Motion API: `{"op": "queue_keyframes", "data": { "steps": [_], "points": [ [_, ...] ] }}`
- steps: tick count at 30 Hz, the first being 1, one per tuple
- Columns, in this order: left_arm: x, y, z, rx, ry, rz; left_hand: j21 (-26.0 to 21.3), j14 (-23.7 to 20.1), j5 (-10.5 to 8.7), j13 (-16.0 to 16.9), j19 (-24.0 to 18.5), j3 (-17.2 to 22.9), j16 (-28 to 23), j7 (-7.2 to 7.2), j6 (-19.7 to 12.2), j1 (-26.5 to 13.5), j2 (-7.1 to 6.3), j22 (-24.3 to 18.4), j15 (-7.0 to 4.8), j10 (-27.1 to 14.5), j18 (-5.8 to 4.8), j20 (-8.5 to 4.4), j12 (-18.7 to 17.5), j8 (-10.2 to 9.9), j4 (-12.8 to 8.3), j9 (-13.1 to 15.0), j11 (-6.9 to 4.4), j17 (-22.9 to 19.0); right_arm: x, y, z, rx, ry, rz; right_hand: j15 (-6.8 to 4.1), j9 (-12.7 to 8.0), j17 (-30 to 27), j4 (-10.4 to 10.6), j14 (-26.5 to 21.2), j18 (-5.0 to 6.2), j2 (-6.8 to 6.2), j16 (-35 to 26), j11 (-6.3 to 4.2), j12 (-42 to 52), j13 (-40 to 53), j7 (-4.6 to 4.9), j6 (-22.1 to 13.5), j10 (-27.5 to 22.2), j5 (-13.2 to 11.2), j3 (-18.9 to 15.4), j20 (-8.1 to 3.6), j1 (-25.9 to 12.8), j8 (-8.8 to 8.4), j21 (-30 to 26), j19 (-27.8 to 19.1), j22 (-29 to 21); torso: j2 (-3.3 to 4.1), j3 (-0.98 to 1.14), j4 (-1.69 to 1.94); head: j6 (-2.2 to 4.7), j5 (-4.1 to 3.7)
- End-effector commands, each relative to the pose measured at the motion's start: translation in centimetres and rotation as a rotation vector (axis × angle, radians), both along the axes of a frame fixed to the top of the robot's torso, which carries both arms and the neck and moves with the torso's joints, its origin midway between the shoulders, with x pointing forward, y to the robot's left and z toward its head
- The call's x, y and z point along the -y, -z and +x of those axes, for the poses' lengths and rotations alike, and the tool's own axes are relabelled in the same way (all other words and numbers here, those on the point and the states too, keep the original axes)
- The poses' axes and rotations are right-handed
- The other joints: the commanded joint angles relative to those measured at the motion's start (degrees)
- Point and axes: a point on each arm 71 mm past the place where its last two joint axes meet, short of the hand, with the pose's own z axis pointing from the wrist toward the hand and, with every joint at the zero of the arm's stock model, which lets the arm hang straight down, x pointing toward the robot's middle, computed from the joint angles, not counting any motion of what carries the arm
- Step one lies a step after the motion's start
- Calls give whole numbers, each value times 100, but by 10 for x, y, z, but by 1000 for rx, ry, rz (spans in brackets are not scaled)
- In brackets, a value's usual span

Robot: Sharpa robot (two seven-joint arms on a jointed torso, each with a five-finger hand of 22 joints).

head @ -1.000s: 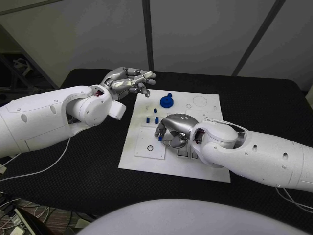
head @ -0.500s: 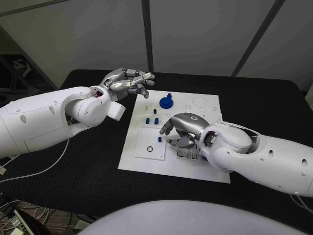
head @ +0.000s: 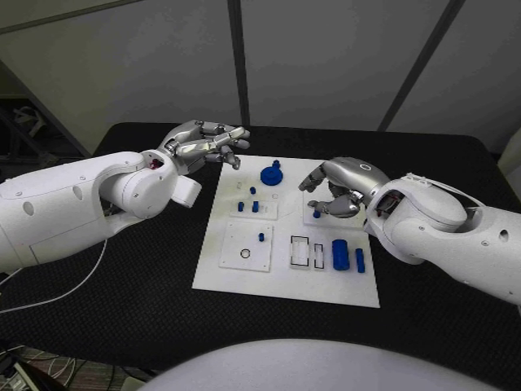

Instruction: Assemble the parts on the task board

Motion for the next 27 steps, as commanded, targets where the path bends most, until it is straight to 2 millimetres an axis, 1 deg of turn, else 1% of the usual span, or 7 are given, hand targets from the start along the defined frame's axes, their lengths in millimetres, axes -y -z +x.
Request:
{"op": "queue_keyframes", "data": {
  "steps": [1, 3, 6, 8, 11, 15, 27],
  "points": [
    [1, -1, 0, 2, 11, -8, -34, -54, -5, 7, 5, -37, -25, -10, -32, 23, 15, -9, -4, -32, -74, 38, 19, 24, 1, -10, 7, -6, 8, 2, 3, -26, 27, -42, 36, 6, -37, 9, 31, 76, -16, -28, -1, 46, -7, -1, 35, -41, -10, -52, -5, -8, 16, -40, -70, -39, 6, 1, 6, 20, -77],
    [1, -1, 0, 2, 10, -7, -34, -54, -5, 7, 5, -37, -25, -10, -32, 23, 15, -9, -4, -32, -74, 38, 19, 24, 1, -10, 7, -6, 12, 2, 5, -29, 37, -59, 38, 6, -54, 10, 27, 80, -35, -39, 2, 61, -9, -12, 37, -68, -13, -80, -3, -7, 14, -58, -85, -58, 3, -1, 15, 30, -113],
    [1, -1, 0, 1, 11, -8, -34, -54, -5, 7, 5, -37, -25, -10, -32, 23, 15, -9, -4, -32, -74, 38, 19, 24, 1, -10, 7, -6, 17, 4, 7, -38, 50, -91, 45, 4, -101, 24, 20, 98, -53, -65, 6, 97, -14, -39, 37, -130, -31, -145, -1, -3, 8, -120, -140, -128, -1, -11, 24, 32, -137],
    [1, -1, 0, 1, 11, -8, -34, -54, -5, 7, 5, -37, -25, -10, -32, 23, 15, -9, -4, -32, -74, 38, 19, 24, 1, -10, 7, -6, 19, 6, 9, -46, 57, -111, 47, 1, -143, 36, 13, 109, -56, -91, 12, 120, -17, -55, 31, -183, -49, -193, 4, 4, 2, -164, -176, -176, 3, -10, 27, 30, -142],
    [1, -1, 0, 1, 11, -8, -34, -54, -5, 7, 5, -37, -25, -10, -32, 23, 15, -9, -4, -32, -74, 38, 19, 24, 1, -10, 7, -6, 20, 8, 10, -60, 61, -134, 48, 1, -162, 44, 11, 113, -55, -102, 14, 137, -18, -62, 30, -207, -59, -219, 6, 8, 0, -181, -189, -195, 6, -4, 25, 24, -144],
    [1, -1, 0, 2, 11, -8, -34, -54, -5, 7, 5, -37, -25, -10, -32, 23, 15, -9, -4, -32, -74, 38, 19, 24, 1, -10, 7, -6, 19, 12, 12, -86, 54, -162, 47, 2, -183, 63, 10, 114, -42, -110, 11, 185, -13, -70, 37, -209, -73, -257, 7, 15, 2, -193, -191, -204, 7, -10, 25, 11, -145],
    [-1, -1, 0, 1, 9, -6, -39, -57, -5, 9, 5, -50, -23, -10, -37, 28, 15, -13, -2, -40, -74, 40, 31, 33, -1, -9, 8, -8, 16, 20, 14, -153, 35, -186, 14, 7, -277, 113, 2, 109, 33, -158, -33, 396, 5, -84, 78, -73, -68, -295, -16, 65, 15, -191, -153, -191, 3, -1, 15, -4, -132]
  ]
}}
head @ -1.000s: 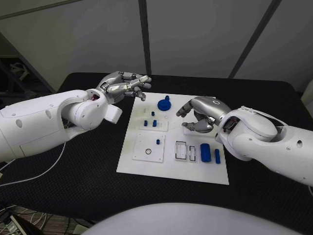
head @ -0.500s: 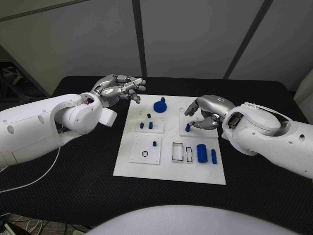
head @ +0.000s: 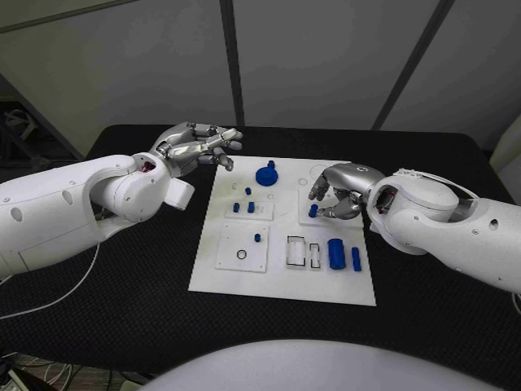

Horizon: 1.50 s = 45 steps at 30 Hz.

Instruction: Assemble the parts on the task board

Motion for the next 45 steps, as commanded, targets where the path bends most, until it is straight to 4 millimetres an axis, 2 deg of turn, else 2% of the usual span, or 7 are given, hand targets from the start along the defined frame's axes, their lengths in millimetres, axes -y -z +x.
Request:
{"op": "queue_keyframes", "data": {
  "steps": [1, 6, 10, 24, 31, 36, 45],
  "points": [
    [1, -1, 0, 3, 10, -8, -39, -56, -5, 5, 5, -34, -23, -10, -38, 29, 15, -5, -2, -40, -74, 40, 32, 34, 15, -9, 8, -9, -2, 3, -1, -42, -15, -22, -11, 11, -19, 26, 23, 107, 34, -26, -5, 66, 7, -21, 32, 74, -13, -25, -21, 61, 18, 8, 19, 24, -3, 3, -8, -11, 9],
    [1, -1, 0, 3, 11, -9, -39, -56, -5, 5, 5, -34, -23, -10, -38, 29, 15, -5, -2, -40, -74, 40, 32, 34, 15, -9, 8, -9, -5, 3, -1, -49, -23, -21, -48, 23, 32, 54, 49, 88, 83, 27, -53, 166, 3, 11, 139, 231, 0, 28, -49, 90, 50, 62, 91, 92, -1, 4, -3, -18, 9],
    [1, -1, 0, 3, 11, -9, -39, -56, -5, 5, 5, -34, -23, -10, -38, 29, 15, -5, -2, -40, -74, 40, 32, 34, 15, -9, 8, -9, -7, 4, 0, -53, -29, -21, -112, 40, 368, 65, 158, 7, 166, 319, -130, 276, 17, 56, 296, 536, 20, 142, -104, 150, 93, 318, 348, 403, -2, 5, -3, -24, -1],
    [2, -1, 0, 2, 13, -9, -39, -56, -5, 5, 5, -34, -23, -10, -38, 29, 15, -5, -2, -40, -74, 40, 32, 34, 15, -9, 8, -9, -12, 4, 1, -45, -42, -6, -149, 53, 470, 57, 184, -36, 253, 456, -176, 271, 17, 47, 522, 853, 31, 270, -151, 201, 132, 460, 476, 573, -4, 4, -5, -46, 2],
    [2, -1, 1, 1, 15, -9, -39, -56, -5, 5, 5, -34, -23, -10, -38, 29, 15, -5, -2, -40, -74, 40, 32, 34, 15, -9, 8, -9, -13, 3, 2, -22, -39, -2, -166, 90, 485, 42, 181, -48, 315, 497, -200, 240, 18, 29, 772, 974, 34, 300, -164, 221, 224, 504, 509, 626, -6, 1, -6, -60, -2],
    [3, -1, 1, 0, 16, -9, -45, -60, -4, 8, 6, -47, -21, -10, -44, 46, 19, -10, -2, -51, -73, 42, 49, 47, 7, -9, 8, -12, -12, -2, 1, 26, -35, 30, -203, 128, 513, 13, 186, -70, 385, 541, -249, 255, 50, -9, 963, 1148, 47, 303, -194, 245, 304, 576, 574, 716, -6, 6, -14, -61, 9],
    [1, 0, 2, 0, 11, -7, -45, -60, -4, 8, 6, -47, -21, -10, -44, 46, 19, -10, -2, -51, -73, 42, 49, 47, 7, -9, 8, -12, -14, -17, -11, 114, -55, 97, -217, 143, 525, 22, 187, -78, 422, 564, -264, 243, 66, -21, 1017, 1215, 61, 287, -210, 219, 322, 601, 595, 747, -11, 5, -11, -51, -2]
  ]
}}
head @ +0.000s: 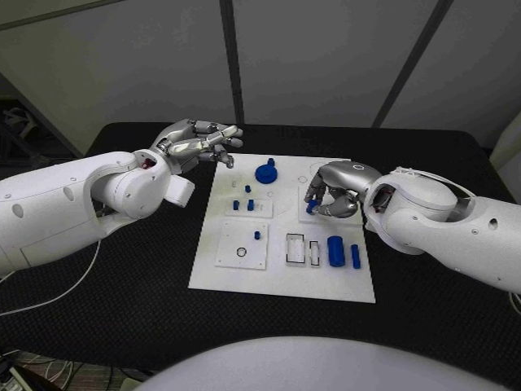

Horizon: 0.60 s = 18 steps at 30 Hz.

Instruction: Assemble the parts on the task board

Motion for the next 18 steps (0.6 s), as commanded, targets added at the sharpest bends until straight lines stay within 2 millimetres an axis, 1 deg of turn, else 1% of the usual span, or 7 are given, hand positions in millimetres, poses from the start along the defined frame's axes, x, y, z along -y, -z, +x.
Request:
{"op": "queue_keyframes", "data": {
  "steps": [1, 3, 5, 6, 11, 14, 18],
  "points": [
    [1, -1, 0, 2, 9, -7, -21, -40, -4, 5, 6, -31, -21, -10, -44, 46, 19, -5, 18, -31, -73, 41, 20, 20, -10, -9, -12, -5, -4, -12, -5, 91, -20, 69, -41, 46, 16, 2, 198, -80, 55, 23, -1, -29, 5, 1, 38, 51, 35, 6, 15, -15, 17, 35, 45, 525, 1, 2, 9, 8, -10],
    [1, -1, 1, 1, 9, -7, -21, -40, -4, 5, 6, -31, -21, -10, -44, 46, 19, -5, 18, -31, -73, 41, 20, 20, -10, -9, -12, -5, -6, -15, -9, 93, -31, 85, -43, 49, 21, 15, 199, -81, 48, 31, -4, -38, 8, -3, 47, 63, 29, -12, 12, -42, 18, 39, 48, 530, -2, 3, 9, 11, -11],
    [2, -1, 1, -1, 10, -6, -22, -40, -4, 5, 6, -31, -21, -10, -44, 47, 20, -6, 18, -32, -73, 41, 21, 21, -10, -9, -12, -5, -9, -18, -14, 93, -47, 107, -45, 52, 50, 89, 204, -88, 16, 60, -12, -62, 13, -20, 56, 88, 31, -83, 10, -159, 14, 59, 66, 556, -3, 0, 13, 19, -8],
    [2, 0, 1, -2, 11, -6, -24, -41, -2, 7, 7, -34, -20, -8, -47, 51, 30, -8, 18, -36, -73, 42, 29, 27, -9, -8, -12, -6, -12, -20, -16, 92, -56, 118, -48, 53, 58, 98, 206, -89, 15, 68, -13, -67, 13, -23, 58, 93, 33, -90, 8, -169, 13, 62, 69, 561, 1, -3, 15, 24, -5],
    [3, 0, 1, -4, 11, -5, -24, -41, -2, 7, 7, -35, -20, -8, -47, 52, 31, -8, 18, -36, -73, 42, 29, 27, -9, -8, -12, -6, -25, -26, -27, 79, -100, 165, -55, 57, 80, 95, 209, -93, 36, 88, -24, -80, 16, -33, 69, 106, 42, -85, 3, -155, 15, 74, 80, 575, 9, 2, 10, 27, 13],
    [4, 0, 2, -5, 13, -6, -24, -41, -2, 7, 7, -35, -20, -8, -47, 52, 31, -8, 18, -36, -73, 42, 29, 27, -9, -8, -12, -6, -40, -28, -33, 63, -141, 203, -60, 59, 92, 83, 211, -95, 45, 100, -28, -91, 17, -36, 74, 114, 47, -82, -1, -134, 14, 82, 87, 586, 7, -9, 14, 7, 47],
    [7, 1, 2, -5, 17, -8, -24, -41, -2, 7, 7, -35, -20, -8, -47, 52, 31, -8, 18, -36, -73, 42, 29, 27, -9, -8, -12, -6, -64, -25, -43, 38, -214, 234, -62, 60, 90, 76, 211, -94, 53, 101, -29, -98, 18, -36, 76, 117, 54, -79, -4, -122, 13, 80, 84, 583, 6, -7, 23, -4, 94]
  ]
}}
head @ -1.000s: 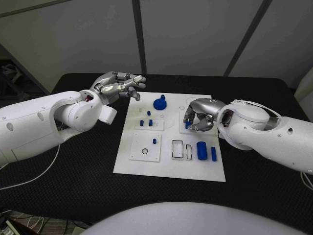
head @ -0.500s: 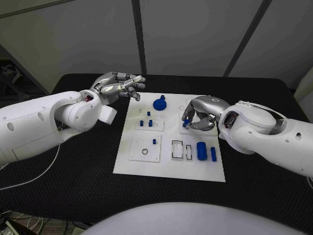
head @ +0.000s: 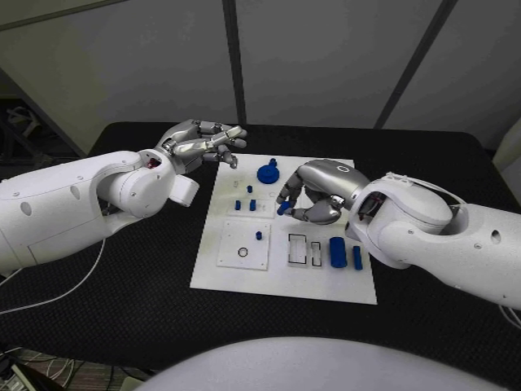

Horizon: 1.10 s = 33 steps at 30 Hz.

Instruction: Assemble the parts on the task board

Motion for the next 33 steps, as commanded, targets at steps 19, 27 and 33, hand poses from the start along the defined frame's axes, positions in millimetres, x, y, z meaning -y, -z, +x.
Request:
{"op": "queue_keyframes", "data": {
  "steps": [19, 27, 33],
  "points": [
    [8, 1, 9, 0, 4, -5, -28, -42, -1, 10, 9, -40, -18, -9, -48, 32, 24, -12, 19, -41, -72, 43, 43, 39, -5, -7, -12, -9, -65, 41, -25, -86, -199, 27, -41, 60, -23, -40, 183, -89, 34, 24, 9, -61, 5, -8, 52, 39, 48, 18, -11, 44, 6, 23, 25, 566, 19, -5, -15, -76, 219],
    [9, 0, 10, 2, 5, -6, -28, -42, -1, 10, 9, -40, -18, -9, -48, 32, 24, -12, 19, -41, -72, 43, 43, 39, -5, -7, -12, -9, -67, 48, -22, -94, -197, 3, -38, 59, -24, -55, 181, -88, 41, 26, 12, -75, 6, -3, 47, 38, 59, 20, -11, 60, 0, 21, 22, 564, 10, -4, 0, -103, 229],
    [10, 0, 10, 2, 7, -7, -28, -42, -1, 10, 9, -40, -18, -9, -48, 32, 24, -12, 19, -41, -72, 43, 43, 39, -5, -7, -12, -9, -69, 53, -20, -101, -195, -9, -37, 60, -24, -67, 180, -88, 46, 28, 15, -84, 7, 1, 45, 39, 73, 21, -10, 72, -3, 22, 21, 565, 11, 5, -9, -119, 253]
  ]
}}
